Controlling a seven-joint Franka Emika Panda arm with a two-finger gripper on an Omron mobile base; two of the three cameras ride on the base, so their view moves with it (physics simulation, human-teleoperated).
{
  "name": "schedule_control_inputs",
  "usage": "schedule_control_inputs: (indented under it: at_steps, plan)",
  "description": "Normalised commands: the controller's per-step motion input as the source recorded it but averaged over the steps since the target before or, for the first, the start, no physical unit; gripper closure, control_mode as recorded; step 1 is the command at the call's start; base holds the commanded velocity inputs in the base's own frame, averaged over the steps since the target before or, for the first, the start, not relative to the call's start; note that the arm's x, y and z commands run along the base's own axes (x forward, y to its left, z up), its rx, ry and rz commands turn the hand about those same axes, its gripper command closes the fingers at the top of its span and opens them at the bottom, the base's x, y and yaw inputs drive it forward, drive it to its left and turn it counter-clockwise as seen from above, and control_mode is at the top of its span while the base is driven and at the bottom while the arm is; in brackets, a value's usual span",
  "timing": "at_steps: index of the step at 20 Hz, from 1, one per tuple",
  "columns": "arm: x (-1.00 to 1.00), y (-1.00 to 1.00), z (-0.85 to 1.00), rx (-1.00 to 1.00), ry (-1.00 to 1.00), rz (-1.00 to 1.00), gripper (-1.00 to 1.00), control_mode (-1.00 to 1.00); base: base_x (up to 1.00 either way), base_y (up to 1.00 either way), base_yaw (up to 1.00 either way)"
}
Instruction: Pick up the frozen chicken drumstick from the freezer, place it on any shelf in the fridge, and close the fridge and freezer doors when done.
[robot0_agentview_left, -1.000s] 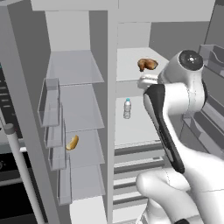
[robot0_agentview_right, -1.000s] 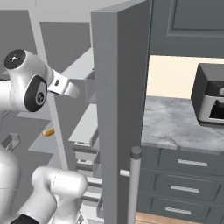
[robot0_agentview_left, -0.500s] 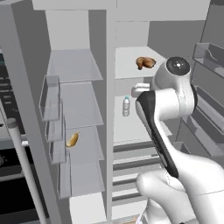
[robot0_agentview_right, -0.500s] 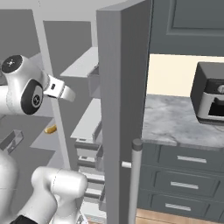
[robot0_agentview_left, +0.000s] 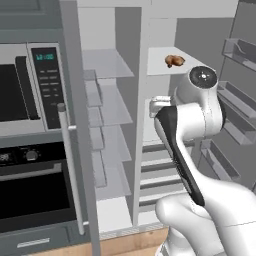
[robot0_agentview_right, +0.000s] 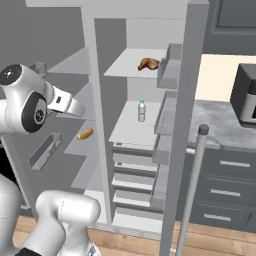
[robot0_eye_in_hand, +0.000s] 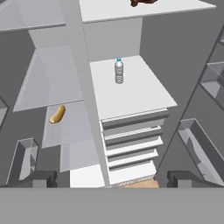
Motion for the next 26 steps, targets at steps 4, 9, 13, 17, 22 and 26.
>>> schedule_control_inputs:
  at_steps: [4,9,13,17,22,26]
  plan:
    - [0.0,0.0,0.0,0.0,0.0,0.0,-1.0,1.0,-0.31,-0.1,-0.04]
    - [0.0,0.0,0.0,0.0,0.0,0.0,-1.0,1.0,-0.29,-0.21,-0.02]
    - [0.0,0.0,0.0,0.0,0.0,0.0,-1.0,1.0,-0.21,-0.29,0.0]
    - [0.0,0.0,0.0,0.0,0.0,0.0,-1.0,1.0,-0.13,-0.29,0.0]
    - [0.0,0.0,0.0,0.0,0.0,0.0,-1.0,1.0,-0.35,-0.24,0.0]
    - [0.0,0.0,0.0,0.0,0.0,0.0,-1.0,1.0,-0.44,-0.04,0.0]
